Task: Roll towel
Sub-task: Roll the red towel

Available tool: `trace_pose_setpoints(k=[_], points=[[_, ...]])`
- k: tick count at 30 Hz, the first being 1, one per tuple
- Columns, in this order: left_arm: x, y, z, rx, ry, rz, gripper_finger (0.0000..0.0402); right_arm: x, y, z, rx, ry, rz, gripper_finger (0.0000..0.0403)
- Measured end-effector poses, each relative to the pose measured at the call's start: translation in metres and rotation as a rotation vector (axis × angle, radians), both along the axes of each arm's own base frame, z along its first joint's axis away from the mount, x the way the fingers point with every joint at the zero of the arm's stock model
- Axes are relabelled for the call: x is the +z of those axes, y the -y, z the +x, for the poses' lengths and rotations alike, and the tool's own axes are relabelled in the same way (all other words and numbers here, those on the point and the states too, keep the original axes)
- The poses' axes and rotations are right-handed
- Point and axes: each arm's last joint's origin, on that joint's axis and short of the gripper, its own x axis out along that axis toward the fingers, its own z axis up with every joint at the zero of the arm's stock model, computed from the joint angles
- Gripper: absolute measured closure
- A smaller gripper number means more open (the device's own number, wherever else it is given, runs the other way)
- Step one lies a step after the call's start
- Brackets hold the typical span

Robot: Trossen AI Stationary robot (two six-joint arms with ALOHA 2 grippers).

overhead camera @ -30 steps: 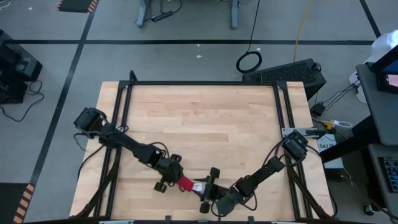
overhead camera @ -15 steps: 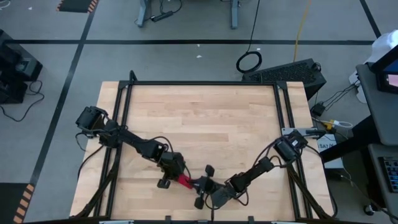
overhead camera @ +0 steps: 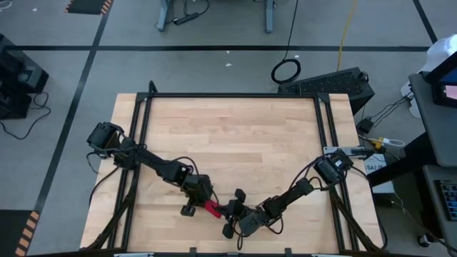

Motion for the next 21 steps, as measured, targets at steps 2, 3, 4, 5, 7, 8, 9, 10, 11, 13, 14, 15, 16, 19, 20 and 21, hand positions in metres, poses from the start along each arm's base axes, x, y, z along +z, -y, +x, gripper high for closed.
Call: trace_pose_setpoints(k=[2, 3, 4, 5, 7, 8, 9, 10, 11, 13, 14, 15, 16, 19, 20, 21], points=[[0.0, 0.0, 0.001, 0.003, 0.007, 0.0, 0.0335, -0.001, 0.0, 0.0, 0.003, -0.009, -0.003, 0.0399], [0.0, 0.0, 0.001, 0.006, 0.008, 0.002, 0.0326, -0.001, -0.001, -0.001, 0.006, -0.011, -0.004, 0.0399], [0.0, 0.0, 0.001, 0.008, 0.008, 0.004, 0.0315, -0.002, -0.002, -0.001, 0.009, -0.013, -0.004, 0.0399], [0.0, 0.0, 0.001, 0.011, 0.007, 0.006, 0.0303, -0.003, -0.002, -0.002, 0.011, -0.014, -0.005, 0.0399], [0.0, -0.001, 0.0, 0.015, 0.002, 0.01, 0.0274, -0.006, -0.003, -0.002, 0.013, -0.019, -0.003, 0.0399], [0.0, -0.001, 0.0, 0.015, 0.001, 0.01, 0.0258, -0.008, -0.003, -0.002, 0.016, -0.021, 0.001, 0.0399], [0.0, -0.001, 0.0, 0.015, 0.003, 0.009, 0.0243, -0.01, -0.003, -0.002, 0.017, -0.022, 0.002, 0.0399], [0.001, -0.001, 0.0, 0.015, 0.005, 0.009, 0.0227, -0.012, -0.003, -0.002, 0.019, -0.024, 0.007, 0.0399], [0.001, -0.001, 0.0, 0.015, 0.005, 0.009, 0.0212, -0.013, -0.003, -0.002, 0.016, -0.021, 0.014, 0.0399], [0.004, -0.001, -0.001, 0.01, 0.012, 0.01, 0.0184, -0.017, -0.004, -0.002, 0.016, -0.02, 0.015, 0.0399], [0.006, -0.002, -0.002, 0.01, 0.013, 0.011, 0.0172, -0.017, -0.004, -0.002, 0.017, -0.017, 0.017, 0.0399], [0.009, -0.002, -0.003, 0.011, 0.016, 0.017, 0.0161, -0.017, -0.004, -0.002, 0.02, -0.017, 0.013, 0.0399], [0.012, -0.004, -0.005, 0.007, 0.018, 0.032, 0.0153, -0.018, -0.004, -0.002, 0.022, -0.019, 0.009, 0.0399], [0.027, -0.009, -0.014, 0.035, 0.027, 0.099, 0.0141, -0.019, -0.005, -0.002, 0.035, -0.026, -0.007, 0.0399], [0.033, -0.011, -0.017, 0.046, 0.041, 0.121, 0.0141, -0.019, -0.006, -0.003, 0.038, -0.027, -0.009, 0.0399], [0.039, -0.013, -0.019, 0.062, 0.062, 0.142, 0.0141, -0.019, -0.006, -0.003, 0.039, -0.03, -0.011, 0.0399]])
